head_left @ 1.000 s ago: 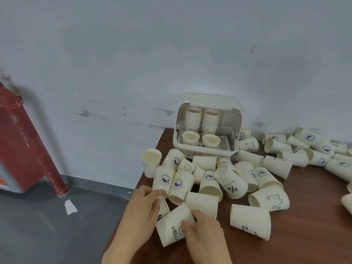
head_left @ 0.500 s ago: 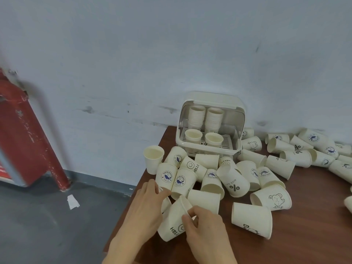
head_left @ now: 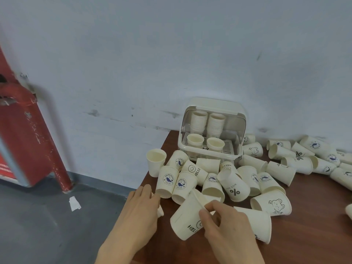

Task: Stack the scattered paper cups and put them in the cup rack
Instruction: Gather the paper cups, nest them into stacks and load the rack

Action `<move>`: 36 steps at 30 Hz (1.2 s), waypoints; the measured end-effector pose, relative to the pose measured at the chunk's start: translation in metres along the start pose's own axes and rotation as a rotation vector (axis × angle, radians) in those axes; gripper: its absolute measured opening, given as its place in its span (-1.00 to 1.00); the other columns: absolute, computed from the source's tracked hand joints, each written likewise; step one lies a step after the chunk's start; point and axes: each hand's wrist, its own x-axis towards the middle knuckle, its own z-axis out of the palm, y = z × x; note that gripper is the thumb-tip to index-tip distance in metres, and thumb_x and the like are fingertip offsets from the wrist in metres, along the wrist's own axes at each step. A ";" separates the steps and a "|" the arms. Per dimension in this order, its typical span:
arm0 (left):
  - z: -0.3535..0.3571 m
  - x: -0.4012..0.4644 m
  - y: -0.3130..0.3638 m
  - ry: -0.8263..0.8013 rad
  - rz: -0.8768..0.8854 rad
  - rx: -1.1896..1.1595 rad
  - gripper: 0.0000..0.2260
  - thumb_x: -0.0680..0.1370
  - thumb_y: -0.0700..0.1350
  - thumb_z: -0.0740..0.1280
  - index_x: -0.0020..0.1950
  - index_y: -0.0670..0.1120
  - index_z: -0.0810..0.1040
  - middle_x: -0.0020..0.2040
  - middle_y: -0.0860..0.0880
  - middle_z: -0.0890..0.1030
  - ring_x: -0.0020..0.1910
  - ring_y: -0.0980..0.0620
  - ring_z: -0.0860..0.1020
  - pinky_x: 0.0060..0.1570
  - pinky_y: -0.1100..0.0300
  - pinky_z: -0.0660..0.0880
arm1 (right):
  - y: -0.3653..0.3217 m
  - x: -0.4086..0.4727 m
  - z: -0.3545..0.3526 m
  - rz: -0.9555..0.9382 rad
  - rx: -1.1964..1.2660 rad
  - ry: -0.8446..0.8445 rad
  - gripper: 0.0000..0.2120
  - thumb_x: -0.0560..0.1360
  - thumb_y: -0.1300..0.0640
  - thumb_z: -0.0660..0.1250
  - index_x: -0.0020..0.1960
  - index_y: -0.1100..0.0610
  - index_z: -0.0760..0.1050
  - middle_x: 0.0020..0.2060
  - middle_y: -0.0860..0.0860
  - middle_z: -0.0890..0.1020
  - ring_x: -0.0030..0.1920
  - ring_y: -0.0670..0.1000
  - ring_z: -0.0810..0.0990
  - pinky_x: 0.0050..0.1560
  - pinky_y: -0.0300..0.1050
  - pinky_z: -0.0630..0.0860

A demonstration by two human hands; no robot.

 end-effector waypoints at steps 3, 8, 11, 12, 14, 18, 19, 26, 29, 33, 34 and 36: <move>-0.013 -0.002 -0.005 0.089 0.015 0.010 -0.75 0.37 -0.18 0.44 -0.02 -0.01 0.49 -0.08 0.03 0.43 -0.16 0.08 0.28 -0.09 0.21 0.29 | 0.001 0.001 -0.011 -0.001 0.031 0.045 -0.84 0.50 -0.02 0.29 -0.25 -0.07 0.49 -0.47 -0.10 0.59 -0.25 -0.10 0.58 -0.07 -0.13 0.48; -0.018 -0.003 -0.013 0.288 0.072 -0.035 -0.60 0.12 -0.32 0.56 -0.21 0.00 0.48 -0.32 0.09 0.37 -0.40 0.06 0.38 -0.23 0.18 0.38 | -0.001 0.006 -0.026 -0.035 0.088 0.148 -0.84 0.48 0.06 0.36 -0.27 -0.10 0.52 -0.47 -0.11 0.60 -0.22 -0.20 0.52 -0.17 -0.37 0.38; -0.023 0.005 -0.005 0.405 0.080 -0.117 -0.68 0.28 -0.30 0.49 -0.13 0.02 0.48 -0.27 0.10 0.42 -0.33 0.04 0.46 -0.15 0.12 0.44 | 0.001 0.012 -0.030 -0.055 0.120 0.205 -0.85 0.46 0.10 0.40 -0.25 -0.11 0.54 -0.45 -0.15 0.60 -0.27 -0.20 0.54 -0.18 -0.39 0.39; -0.024 0.010 -0.002 0.436 0.087 -0.136 -0.78 0.39 -0.26 0.41 -0.12 0.03 0.47 -0.26 0.11 0.42 -0.31 0.05 0.45 -0.12 0.12 0.45 | 0.002 0.015 -0.031 -0.064 0.118 0.222 -0.86 0.46 0.10 0.40 -0.23 -0.11 0.55 -0.43 -0.18 0.60 -0.25 -0.20 0.54 -0.18 -0.40 0.39; -0.027 0.021 0.007 0.478 0.084 -0.199 -0.89 0.53 -0.13 0.17 -0.11 0.04 0.46 -0.26 0.12 0.42 -0.29 0.06 0.44 -0.07 0.12 0.46 | 0.004 0.022 -0.036 -0.072 0.119 0.243 -0.87 0.46 0.09 0.40 -0.21 -0.12 0.56 -0.39 -0.22 0.62 -0.24 -0.21 0.56 -0.21 -0.41 0.39; -0.022 0.048 0.018 0.491 0.053 -0.328 -0.87 0.58 -0.07 0.17 -0.06 0.01 0.51 -0.21 0.10 0.48 -0.20 0.06 0.47 0.06 0.17 0.32 | 0.004 0.037 -0.045 -0.097 0.137 0.288 -0.83 0.47 0.15 0.39 -0.22 -0.10 0.56 -0.37 -0.19 0.64 -0.22 -0.29 0.56 -0.21 -0.48 0.38; -0.022 0.054 0.020 0.488 0.042 -0.357 -0.91 0.59 -0.09 0.22 -0.05 0.01 0.51 -0.18 0.10 0.49 -0.18 0.07 0.47 0.05 0.17 0.34 | 0.003 0.042 -0.047 -0.101 0.127 0.296 -0.84 0.47 0.16 0.39 -0.22 -0.08 0.57 -0.38 -0.17 0.63 -0.22 -0.30 0.55 -0.22 -0.51 0.37; -0.024 0.102 0.036 0.489 0.049 -0.451 -0.91 0.61 -0.02 0.19 0.02 0.04 0.47 -0.09 0.11 0.45 -0.23 0.07 0.43 -0.25 0.23 0.35 | 0.009 0.096 -0.061 -0.131 0.002 0.371 -0.91 0.50 0.13 0.35 -0.11 -0.04 0.59 -0.34 -0.17 0.64 -0.16 -0.32 0.54 -0.23 -0.44 0.40; -0.027 0.129 0.039 0.529 0.038 -0.474 -0.90 0.60 -0.02 0.19 0.02 0.02 0.47 -0.09 0.08 0.46 -0.23 0.03 0.46 -0.23 0.18 0.39 | 0.014 0.125 -0.059 -0.156 -0.079 0.408 -0.91 0.52 0.14 0.33 -0.08 -0.02 0.58 -0.38 -0.18 0.62 -0.23 -0.24 0.57 -0.20 -0.30 0.47; -0.029 0.162 0.038 0.547 0.019 -0.534 -0.86 0.59 -0.01 0.17 0.01 0.00 0.49 -0.13 0.06 0.44 -0.28 0.00 0.47 -0.23 0.07 0.46 | 0.022 0.169 -0.053 -0.195 -0.206 0.395 -0.90 0.56 0.14 0.27 -0.03 0.03 0.57 -0.38 -0.12 0.61 -0.27 -0.14 0.55 -0.18 -0.20 0.43; -0.028 0.169 0.037 0.544 0.018 -0.556 -0.85 0.58 -0.01 0.16 0.02 0.00 0.49 -0.12 0.06 0.45 -0.28 0.01 0.48 -0.21 0.06 0.48 | 0.025 0.180 -0.052 -0.208 -0.234 0.387 -0.89 0.56 0.14 0.25 -0.02 0.04 0.56 -0.37 -0.11 0.61 -0.27 -0.10 0.55 -0.16 -0.13 0.46; -0.025 0.184 0.034 0.553 0.021 -0.598 -0.85 0.58 -0.01 0.18 0.03 0.00 0.51 -0.09 0.07 0.47 -0.26 0.04 0.48 -0.19 0.07 0.49 | 0.029 0.202 -0.049 -0.224 -0.287 0.370 -0.86 0.58 0.12 0.22 -0.02 0.06 0.55 -0.37 -0.08 0.59 -0.29 -0.03 0.54 -0.17 -0.01 0.49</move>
